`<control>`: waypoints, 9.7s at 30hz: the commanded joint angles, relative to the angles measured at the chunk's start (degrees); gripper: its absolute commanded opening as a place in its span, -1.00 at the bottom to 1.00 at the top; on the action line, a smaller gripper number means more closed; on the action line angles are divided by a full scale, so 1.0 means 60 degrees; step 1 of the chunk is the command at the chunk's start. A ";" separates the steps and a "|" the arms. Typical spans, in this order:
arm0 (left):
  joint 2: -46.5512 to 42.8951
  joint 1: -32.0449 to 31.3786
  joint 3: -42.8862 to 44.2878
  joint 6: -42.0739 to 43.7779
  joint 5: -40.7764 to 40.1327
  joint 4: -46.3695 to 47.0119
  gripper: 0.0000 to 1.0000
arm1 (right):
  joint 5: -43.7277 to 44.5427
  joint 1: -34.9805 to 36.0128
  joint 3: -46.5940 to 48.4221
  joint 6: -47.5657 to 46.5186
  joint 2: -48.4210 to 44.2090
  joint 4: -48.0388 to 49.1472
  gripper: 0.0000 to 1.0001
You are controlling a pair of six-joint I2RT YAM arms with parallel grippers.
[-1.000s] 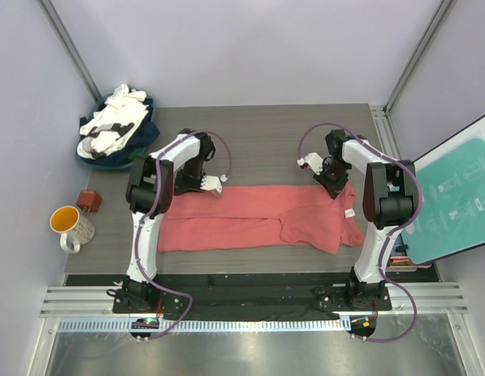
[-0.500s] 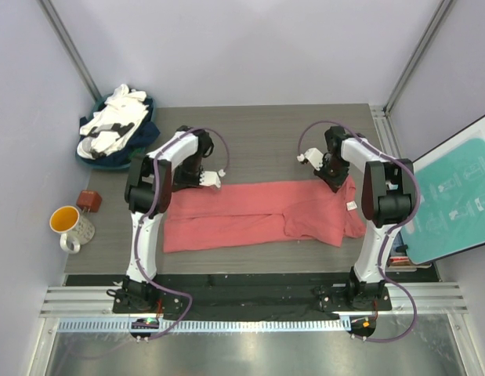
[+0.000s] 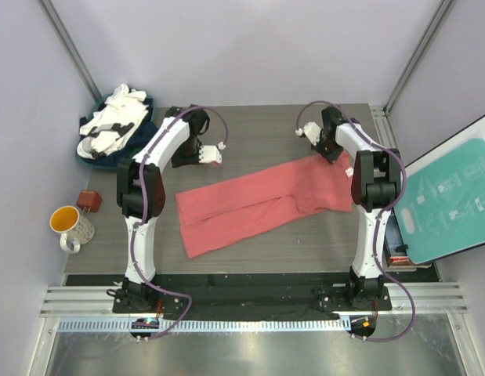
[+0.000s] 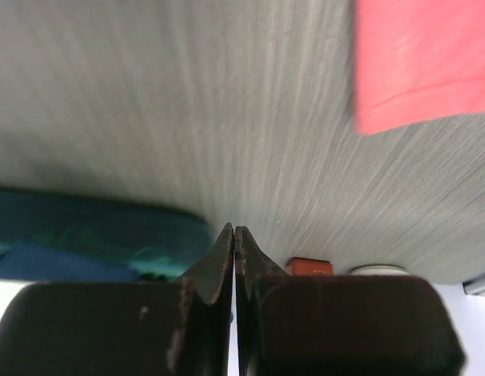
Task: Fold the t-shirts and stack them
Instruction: Rotate the tshirt 90 degrees, then grab the bottom of the folded rectangular tshirt with both arms
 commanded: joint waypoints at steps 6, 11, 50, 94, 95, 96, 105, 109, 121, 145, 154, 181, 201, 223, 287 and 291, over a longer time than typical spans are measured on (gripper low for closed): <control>-0.0858 -0.0025 0.0722 -0.0231 0.0494 -0.3032 -1.00 | -0.0765 0.0827 0.4471 0.1072 0.3499 0.2412 -0.98; -0.0960 -0.0025 0.0707 -0.0348 0.0524 -0.2988 -0.99 | 0.1061 0.1678 0.4811 0.1596 0.3780 0.4621 -0.98; -0.4476 0.1762 -0.2722 -0.7219 0.0846 0.5259 0.78 | -0.4852 0.5808 0.2174 0.1174 0.0483 -0.0693 -0.98; -0.4022 0.0679 -0.0215 -0.6194 0.1139 0.4409 0.81 | -0.1820 0.7407 -0.3793 0.1761 -0.4759 -0.0779 -0.98; -0.4094 0.0461 -0.0245 -0.6135 0.1096 0.4409 0.81 | -0.1805 0.7392 -0.3542 0.1688 -0.4833 -0.0823 -0.98; -0.4095 0.0343 -0.0274 -0.6091 0.1052 0.4409 0.81 | -0.1834 0.7377 -0.3278 0.1455 -0.4950 -0.0896 -0.98; -0.4723 -0.0171 -0.0684 -0.5783 0.1139 0.4789 0.82 | 0.1664 0.6033 -0.1357 0.1334 -0.4674 0.1223 -0.98; -0.5573 -0.0171 -0.2158 -0.5535 0.0876 0.5827 0.84 | 0.2835 0.4407 -0.0452 0.2518 -0.3461 0.2192 -0.98; -0.6556 -0.0142 -0.4786 -0.4451 -0.0020 0.7470 0.99 | 0.3351 0.3261 0.0504 0.2449 -0.1246 0.2809 -0.98; -0.4081 -0.0186 -0.1609 -0.4201 -0.0135 0.7368 0.99 | 0.2737 0.2675 0.1338 0.2610 0.1346 0.2911 -0.98; -0.3451 -0.0200 -0.1066 -0.4230 -0.0414 0.7529 1.00 | 0.2546 0.2675 0.3153 0.2258 0.2782 0.2926 -0.98; -0.4769 -0.0200 -0.4977 -0.5373 0.0493 1.1777 1.00 | 0.4875 0.3188 0.4006 0.1393 0.2449 0.9565 -0.22; -0.6145 -0.1182 -0.9690 0.2752 0.7919 1.1146 1.00 | -0.1994 0.3730 -0.9483 -0.4243 -0.9854 0.3615 0.99; -0.5883 -0.2763 -1.1290 1.1267 1.0924 0.7969 1.00 | -0.3856 0.3715 -1.3998 -0.8772 -1.7549 -0.0691 0.87; -0.5749 -0.3423 -1.0924 0.9454 0.9898 0.6960 -1.00 | -0.5290 0.3861 -1.2082 -0.8070 -1.3286 -0.0513 -0.98; -0.6394 -0.3423 -1.0239 0.8442 1.0323 0.5746 -1.00 | -0.5774 0.4124 -1.1100 -0.7177 -1.3198 -0.1525 -0.98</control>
